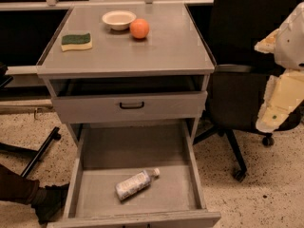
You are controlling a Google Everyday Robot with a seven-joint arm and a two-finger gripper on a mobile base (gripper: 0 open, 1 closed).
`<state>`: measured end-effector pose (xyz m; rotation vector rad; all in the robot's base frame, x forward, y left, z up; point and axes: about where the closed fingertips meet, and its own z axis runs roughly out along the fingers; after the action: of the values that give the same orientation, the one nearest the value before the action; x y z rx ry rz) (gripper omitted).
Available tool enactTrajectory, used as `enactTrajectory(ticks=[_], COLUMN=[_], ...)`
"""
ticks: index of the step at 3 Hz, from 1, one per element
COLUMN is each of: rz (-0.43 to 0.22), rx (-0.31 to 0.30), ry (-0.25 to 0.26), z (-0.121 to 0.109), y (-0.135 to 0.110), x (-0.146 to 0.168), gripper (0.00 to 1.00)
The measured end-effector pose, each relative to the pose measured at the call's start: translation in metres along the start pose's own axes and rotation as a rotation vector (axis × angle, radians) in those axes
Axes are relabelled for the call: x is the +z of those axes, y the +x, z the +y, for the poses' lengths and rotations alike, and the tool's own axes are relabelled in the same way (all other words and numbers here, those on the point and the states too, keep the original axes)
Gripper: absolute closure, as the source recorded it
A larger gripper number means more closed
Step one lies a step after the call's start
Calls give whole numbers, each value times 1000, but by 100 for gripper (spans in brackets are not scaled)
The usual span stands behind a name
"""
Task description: Pick blue plastic bottle from middle drawer and place on counter
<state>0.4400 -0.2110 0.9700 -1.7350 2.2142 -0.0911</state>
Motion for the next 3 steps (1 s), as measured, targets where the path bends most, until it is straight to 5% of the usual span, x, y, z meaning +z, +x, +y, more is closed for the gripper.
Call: enactTrajectory(ticks=[2, 3], rz=[-65, -65], rx=[-65, -65], ry=[-44, -44], z=[25, 25], y=[-24, -24], x=[75, 75], gripper=[0, 0])
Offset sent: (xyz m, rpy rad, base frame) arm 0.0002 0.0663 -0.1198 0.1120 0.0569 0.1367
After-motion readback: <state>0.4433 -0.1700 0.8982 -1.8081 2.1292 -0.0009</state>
